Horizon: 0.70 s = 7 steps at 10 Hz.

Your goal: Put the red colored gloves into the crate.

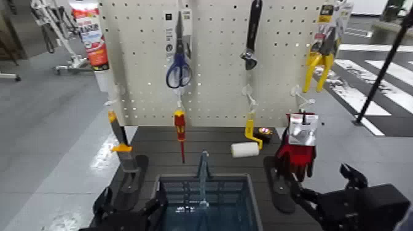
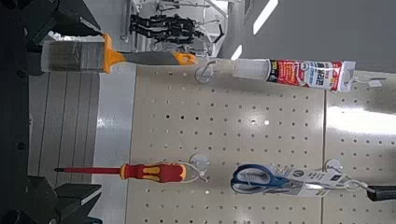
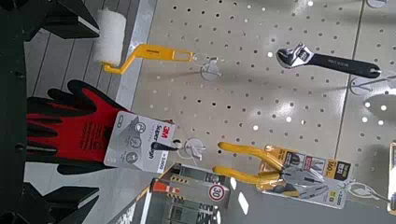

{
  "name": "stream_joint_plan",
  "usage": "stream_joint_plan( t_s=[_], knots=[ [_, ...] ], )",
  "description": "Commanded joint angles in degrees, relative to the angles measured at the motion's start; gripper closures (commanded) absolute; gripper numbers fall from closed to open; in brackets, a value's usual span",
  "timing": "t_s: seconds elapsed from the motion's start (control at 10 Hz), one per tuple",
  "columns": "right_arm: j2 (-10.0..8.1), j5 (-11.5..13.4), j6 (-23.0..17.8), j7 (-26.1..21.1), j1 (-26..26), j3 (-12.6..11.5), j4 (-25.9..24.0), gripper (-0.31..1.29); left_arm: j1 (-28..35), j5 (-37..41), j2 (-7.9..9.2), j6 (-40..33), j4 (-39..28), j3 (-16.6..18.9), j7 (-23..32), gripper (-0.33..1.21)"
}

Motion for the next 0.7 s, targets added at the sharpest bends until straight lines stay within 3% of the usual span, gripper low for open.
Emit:
stream_joint_plan(
  t_s=[0.1, 0.3, 0.5, 0.7],
  knots=[
    [-0.88, -0.9, 2.2, 0.8, -3.0, -1.3, 0.6, 0.13, -0.2, 0.3, 0.01, 0.0, 0.1, 0.0, -0.2, 0.12],
    [-0.44, -1.1, 7.3, 6.5, -6.5, -4.0, 1.6, 0.13, -0.4, 0.5, 0.01, 0.2, 0.2, 0.0, -0.6, 0.12],
    [-0.35, -2.7, 8.6, 9.2, -8.9, -6.3, 3.5, 0.13, -0.5, 0.6, -0.08, 0.3, 0.4, -0.1, -0.9, 0.12],
    [1.05, -4.6, 11.8, 16.6, -12.6, -10.6, 6.3, 0.13, -0.7, 0.8, -0.08, 0.4, 0.4, -0.2, -1.1, 0.12]
  ],
)
